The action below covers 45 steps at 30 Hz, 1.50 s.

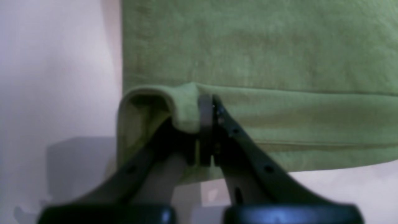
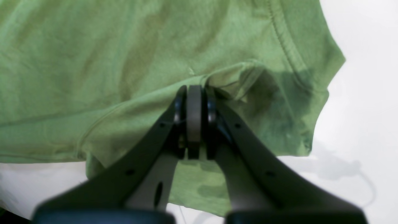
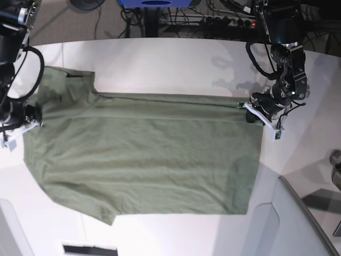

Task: Layout the t-shirt on the table in an organized manner, then fold the t-shirt properly
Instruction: 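Fold the held shirt edge over onto the body with both grippers, then release the folded edge and raise both grippers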

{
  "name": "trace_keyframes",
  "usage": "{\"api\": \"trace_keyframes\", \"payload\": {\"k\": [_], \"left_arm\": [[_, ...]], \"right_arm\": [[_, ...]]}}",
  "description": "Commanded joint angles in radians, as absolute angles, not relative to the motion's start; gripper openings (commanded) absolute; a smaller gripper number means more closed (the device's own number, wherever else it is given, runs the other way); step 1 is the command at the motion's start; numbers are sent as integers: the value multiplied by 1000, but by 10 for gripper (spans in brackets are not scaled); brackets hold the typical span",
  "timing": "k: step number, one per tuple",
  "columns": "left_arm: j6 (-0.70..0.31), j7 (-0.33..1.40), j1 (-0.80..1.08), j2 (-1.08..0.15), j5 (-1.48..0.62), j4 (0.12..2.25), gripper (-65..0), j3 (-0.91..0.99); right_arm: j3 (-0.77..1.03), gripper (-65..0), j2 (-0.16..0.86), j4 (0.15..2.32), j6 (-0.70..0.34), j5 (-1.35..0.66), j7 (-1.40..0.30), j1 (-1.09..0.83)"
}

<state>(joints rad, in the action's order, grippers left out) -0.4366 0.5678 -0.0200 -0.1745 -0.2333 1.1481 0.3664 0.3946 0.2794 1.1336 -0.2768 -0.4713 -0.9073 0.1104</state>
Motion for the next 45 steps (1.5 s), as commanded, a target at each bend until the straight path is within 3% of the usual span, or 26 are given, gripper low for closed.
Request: {"api": "trace_keyframes", "payload": {"k": [1, 13, 15, 17, 19, 21, 23, 27, 29, 33, 38, 45], "left_arm": [[-435, 549, -39, -186, -245, 1164, -650, 374], [-435, 544, -68, -186, -242, 1164, -648, 366], [-435, 544, -70, -186, -242, 1164, -492, 367], [-435, 544, -70, -186, -245, 1164, -323, 374], [-435, 541, -76, -186, -248, 1164, -197, 380], [-435, 526, -91, -188, -249, 1164, -117, 380], [-435, 506, -94, -191, -249, 1170, -74, 380], [-453, 495, -73, -193, -254, 1225, -71, 438], [-521, 495, -36, -193, -300, 1280, -71, 483], [-653, 495, 84, -225, -401, 1388, -71, 538], [-673, 493, 209, -251, -360, 1463, -72, 544], [-673, 492, 289, -245, -361, 1469, -72, 547]], "right_arm": [[398, -638, 300, 1147, -278, -483, -888, 131], [404, -620, 297, 1147, -278, -483, -846, 133], [406, -563, 297, 1150, -278, -483, -845, 143], [407, -464, 297, 1152, -278, -483, -842, 148], [407, -357, 295, 1153, -278, -484, -800, 150], [409, -278, 294, 1153, -278, -486, -742, 147], [409, -264, 294, 1170, -278, -489, -707, 140], [410, -336, 257, 1399, -278, -490, -673, 21], [410, -359, 214, 1549, -277, -490, -694, -67], [473, -323, 76, 1692, -239, -489, -797, -197], [521, -254, 28, 1687, -243, -484, -796, -265], [524, -252, 74, 1534, -243, -484, -762, -263]]}}
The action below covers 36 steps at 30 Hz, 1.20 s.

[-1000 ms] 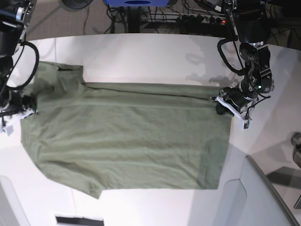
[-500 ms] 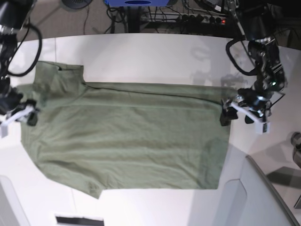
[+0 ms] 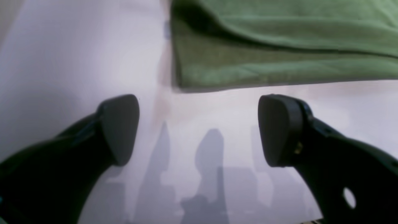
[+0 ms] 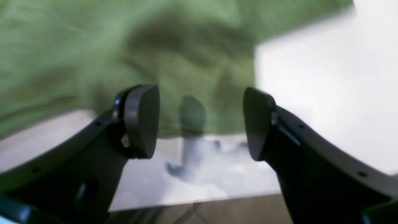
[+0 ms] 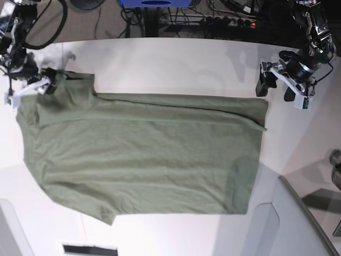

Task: Layout the t-shirt on the table in an organized manner, then fold the t-shirt properly
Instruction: 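Release the folded edge and raise both grippers, then press and smooth the folded shirt near the sleeve with the right gripper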

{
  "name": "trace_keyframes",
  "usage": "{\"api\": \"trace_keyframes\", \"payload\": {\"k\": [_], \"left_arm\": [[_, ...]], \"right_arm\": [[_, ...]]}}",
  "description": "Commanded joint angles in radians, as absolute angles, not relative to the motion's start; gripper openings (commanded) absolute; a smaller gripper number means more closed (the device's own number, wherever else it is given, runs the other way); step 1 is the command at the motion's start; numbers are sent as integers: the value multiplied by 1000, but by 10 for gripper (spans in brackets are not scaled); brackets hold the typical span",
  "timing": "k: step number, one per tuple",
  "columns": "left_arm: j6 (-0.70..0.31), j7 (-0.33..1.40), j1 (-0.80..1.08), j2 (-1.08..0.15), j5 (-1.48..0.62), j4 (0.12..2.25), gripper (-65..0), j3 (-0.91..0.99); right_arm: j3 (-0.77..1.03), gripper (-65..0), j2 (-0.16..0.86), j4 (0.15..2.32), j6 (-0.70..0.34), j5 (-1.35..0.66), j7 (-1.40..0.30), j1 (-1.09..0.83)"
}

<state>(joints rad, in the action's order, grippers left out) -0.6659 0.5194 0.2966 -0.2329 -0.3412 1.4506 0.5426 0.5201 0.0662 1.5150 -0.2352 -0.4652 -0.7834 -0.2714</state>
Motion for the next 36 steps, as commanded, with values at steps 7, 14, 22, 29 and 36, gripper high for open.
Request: {"api": "trace_keyframes", "payload": {"k": [7, 14, 22, 29, 36], "left_arm": [[-673, 492, 295, -243, -361, 1469, -72, 547], [-673, 492, 294, -243, -361, 1469, -72, 545], [-673, 492, 291, -243, -355, 1468, -72, 545], [-673, 492, 289, -243, -355, 1468, -72, 545], [-673, 492, 289, -243, -354, 1468, -72, 541]], "right_arm": [[550, -252, 94, 1422, -246, -484, -691, -271], [541, -341, 94, 1377, -249, -487, -693, -271], [542, -650, 65, 1388, -249, -487, -777, -246], [539, -650, 76, 1489, -245, -484, -783, -228], [512, -650, 137, 1520, -240, -484, -960, -48]]}}
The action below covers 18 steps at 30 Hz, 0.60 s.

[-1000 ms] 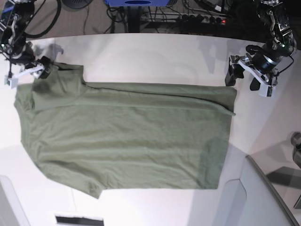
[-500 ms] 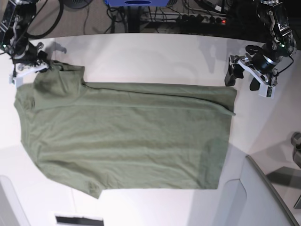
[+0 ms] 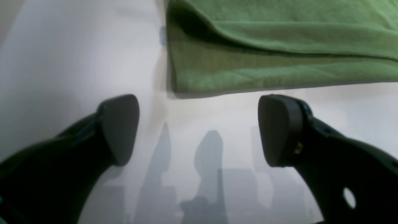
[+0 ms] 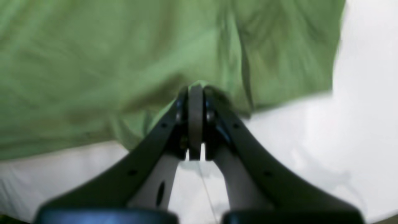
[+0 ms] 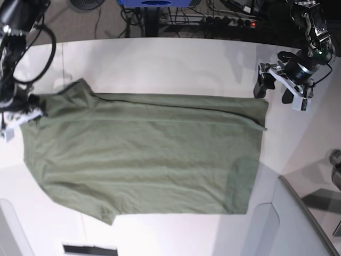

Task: Layout the t-shirt on the table in an organized manner, then fold the t-shirt properly
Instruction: 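Press and smooth the folded shirt near the sleeve with the right gripper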

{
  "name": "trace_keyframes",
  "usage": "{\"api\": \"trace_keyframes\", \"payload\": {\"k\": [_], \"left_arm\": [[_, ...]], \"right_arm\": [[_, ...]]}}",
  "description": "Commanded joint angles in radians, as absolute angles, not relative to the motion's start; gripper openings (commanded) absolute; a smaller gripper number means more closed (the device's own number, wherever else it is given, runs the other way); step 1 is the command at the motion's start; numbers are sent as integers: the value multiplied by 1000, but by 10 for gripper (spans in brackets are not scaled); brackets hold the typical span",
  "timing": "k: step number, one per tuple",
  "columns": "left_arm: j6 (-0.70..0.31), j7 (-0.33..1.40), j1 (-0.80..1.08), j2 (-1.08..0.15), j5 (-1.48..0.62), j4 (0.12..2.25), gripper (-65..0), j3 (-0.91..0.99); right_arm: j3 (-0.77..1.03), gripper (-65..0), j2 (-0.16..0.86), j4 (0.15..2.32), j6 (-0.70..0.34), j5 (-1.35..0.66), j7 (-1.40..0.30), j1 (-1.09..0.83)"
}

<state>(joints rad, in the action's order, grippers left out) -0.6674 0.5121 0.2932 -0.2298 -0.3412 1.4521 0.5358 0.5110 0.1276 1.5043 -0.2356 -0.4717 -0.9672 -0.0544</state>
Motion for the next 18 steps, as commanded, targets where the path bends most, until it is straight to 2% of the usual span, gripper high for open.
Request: {"api": "trace_keyframes", "payload": {"k": [1, 6, 12, 18], "left_arm": [[-673, 492, 289, -243, -354, 1468, -72, 541], [-673, 492, 292, -243, -354, 1468, -72, 544], [-673, 492, 295, -243, -352, 1466, -72, 544], [-673, 493, 295, -246, -352, 1466, -72, 544]], "right_arm": [[510, -650, 139, 1520, -240, -484, -967, -25], [509, -650, 139, 1385, -240, -483, -1003, 140], [506, -650, 139, 1190, -240, -481, -952, 291], [344, -650, 188, 990, -240, -483, -789, 398]]}}
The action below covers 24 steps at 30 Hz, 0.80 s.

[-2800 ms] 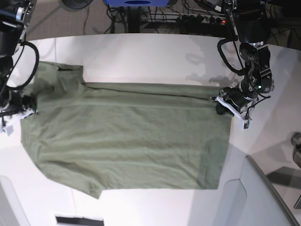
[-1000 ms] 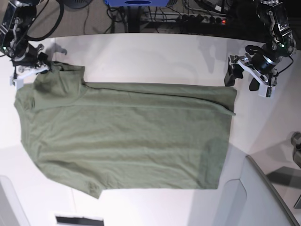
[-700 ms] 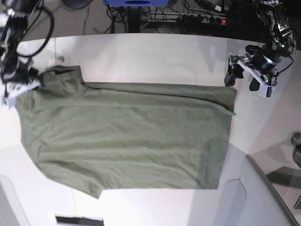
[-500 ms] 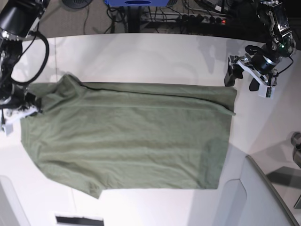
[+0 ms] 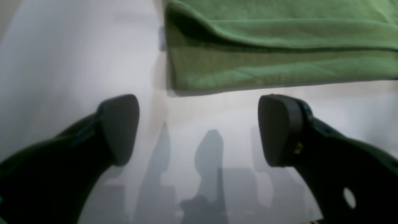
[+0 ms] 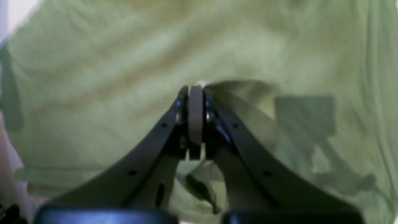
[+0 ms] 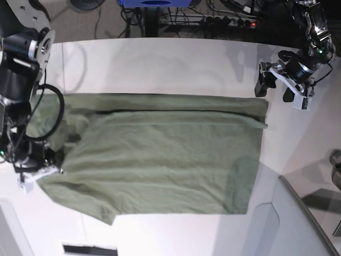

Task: Layout the t-shirt on the table in an organized manner, then fold the t-shirt properly
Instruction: 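Press and smooth the folded shirt near the sleeve with the right gripper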

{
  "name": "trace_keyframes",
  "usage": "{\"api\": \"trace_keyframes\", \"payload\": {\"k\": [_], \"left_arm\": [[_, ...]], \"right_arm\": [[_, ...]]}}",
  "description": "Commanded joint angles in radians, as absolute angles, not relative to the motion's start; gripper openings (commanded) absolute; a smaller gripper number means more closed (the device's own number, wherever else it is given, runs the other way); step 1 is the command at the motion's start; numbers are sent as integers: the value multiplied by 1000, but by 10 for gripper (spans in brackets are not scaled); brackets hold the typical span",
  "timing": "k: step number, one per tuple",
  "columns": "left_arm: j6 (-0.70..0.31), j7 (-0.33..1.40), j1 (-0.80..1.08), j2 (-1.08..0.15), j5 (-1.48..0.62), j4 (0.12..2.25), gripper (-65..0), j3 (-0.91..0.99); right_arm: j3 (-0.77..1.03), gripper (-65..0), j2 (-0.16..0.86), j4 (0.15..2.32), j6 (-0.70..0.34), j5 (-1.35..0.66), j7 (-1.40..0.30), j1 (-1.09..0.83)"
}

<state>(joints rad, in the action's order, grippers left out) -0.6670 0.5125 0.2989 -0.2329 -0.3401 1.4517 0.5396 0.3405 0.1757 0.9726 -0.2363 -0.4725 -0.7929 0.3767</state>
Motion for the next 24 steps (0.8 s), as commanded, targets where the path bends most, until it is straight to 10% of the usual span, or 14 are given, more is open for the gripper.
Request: {"api": "trace_keyframes", "payload": {"k": [1, 7, 14, 18, 22, 24], "left_arm": [[-673, 493, 295, -246, -352, 1466, -72, 544], [-673, 493, 291, -251, -352, 1417, -72, 544], [-673, 493, 288, -251, -352, 1383, -72, 545], [-673, 493, 288, -251, -352, 1385, -72, 545], [-673, 493, 288, -251, -352, 1383, -72, 545], [-673, 493, 288, -251, -352, 1383, -72, 545]], "right_arm": [[328, -650, 197, 955, -240, -484, -754, 410], [315, -629, 203, 842, -240, -484, -645, 449], [323, -329, 203, 903, -249, -489, -621, 441], [315, -423, 203, 1159, -274, -489, -605, 291], [323, -650, 150, 1442, -269, -490, -828, 107], [325, -638, 93, 1526, -269, -486, -929, 35]]}}
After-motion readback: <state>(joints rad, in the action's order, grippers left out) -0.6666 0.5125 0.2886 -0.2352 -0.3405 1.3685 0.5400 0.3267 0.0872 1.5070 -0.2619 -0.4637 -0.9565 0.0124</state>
